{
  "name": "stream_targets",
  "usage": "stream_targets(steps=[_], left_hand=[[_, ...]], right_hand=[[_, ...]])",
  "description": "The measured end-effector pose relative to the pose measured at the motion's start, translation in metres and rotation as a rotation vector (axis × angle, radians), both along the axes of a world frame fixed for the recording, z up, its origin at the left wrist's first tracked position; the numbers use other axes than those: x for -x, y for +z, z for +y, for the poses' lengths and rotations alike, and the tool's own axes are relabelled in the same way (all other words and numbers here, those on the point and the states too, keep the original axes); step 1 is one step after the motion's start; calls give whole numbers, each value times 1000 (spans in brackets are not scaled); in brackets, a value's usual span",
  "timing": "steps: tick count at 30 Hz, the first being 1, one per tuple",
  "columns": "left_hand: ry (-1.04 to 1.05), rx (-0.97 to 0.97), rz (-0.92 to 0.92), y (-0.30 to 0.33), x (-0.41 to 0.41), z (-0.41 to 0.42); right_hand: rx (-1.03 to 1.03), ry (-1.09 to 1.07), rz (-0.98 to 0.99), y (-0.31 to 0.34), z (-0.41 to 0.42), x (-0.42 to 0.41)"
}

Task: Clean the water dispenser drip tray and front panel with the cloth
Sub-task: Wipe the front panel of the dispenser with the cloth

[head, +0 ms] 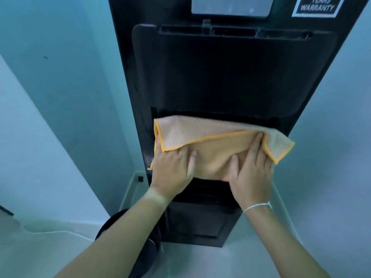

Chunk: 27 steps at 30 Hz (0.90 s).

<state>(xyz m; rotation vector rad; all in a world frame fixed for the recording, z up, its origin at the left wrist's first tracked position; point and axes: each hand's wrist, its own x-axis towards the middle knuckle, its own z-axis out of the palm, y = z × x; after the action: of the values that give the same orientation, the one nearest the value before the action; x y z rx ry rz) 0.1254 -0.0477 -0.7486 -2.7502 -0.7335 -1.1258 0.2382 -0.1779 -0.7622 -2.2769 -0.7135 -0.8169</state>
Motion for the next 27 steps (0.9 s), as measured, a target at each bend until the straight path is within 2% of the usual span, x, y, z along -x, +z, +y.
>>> stream_targets(steps=[4,9,11,14,18,21,27], left_hand=[[-79,34,106,-33,14,-2],[42,114,-82,4,8,0],[53,119,-66,3,10,2],[17,164,36,-33,31,1],[-69,382,165,-75,56,-4],[-76,494,147,-75,60,-8],[-103,509,94,-64,70,-9]], right_hand=[[110,43,60,-32,-12,9],[-4,58,-62,14,11,5],[-4,64,-55,14,16,8],[81,126,13,-17,10,18],[216,228,133,-58,-8,33],[229,298,209,-63,-19,38],[349,268,295,-40,-14,41]])
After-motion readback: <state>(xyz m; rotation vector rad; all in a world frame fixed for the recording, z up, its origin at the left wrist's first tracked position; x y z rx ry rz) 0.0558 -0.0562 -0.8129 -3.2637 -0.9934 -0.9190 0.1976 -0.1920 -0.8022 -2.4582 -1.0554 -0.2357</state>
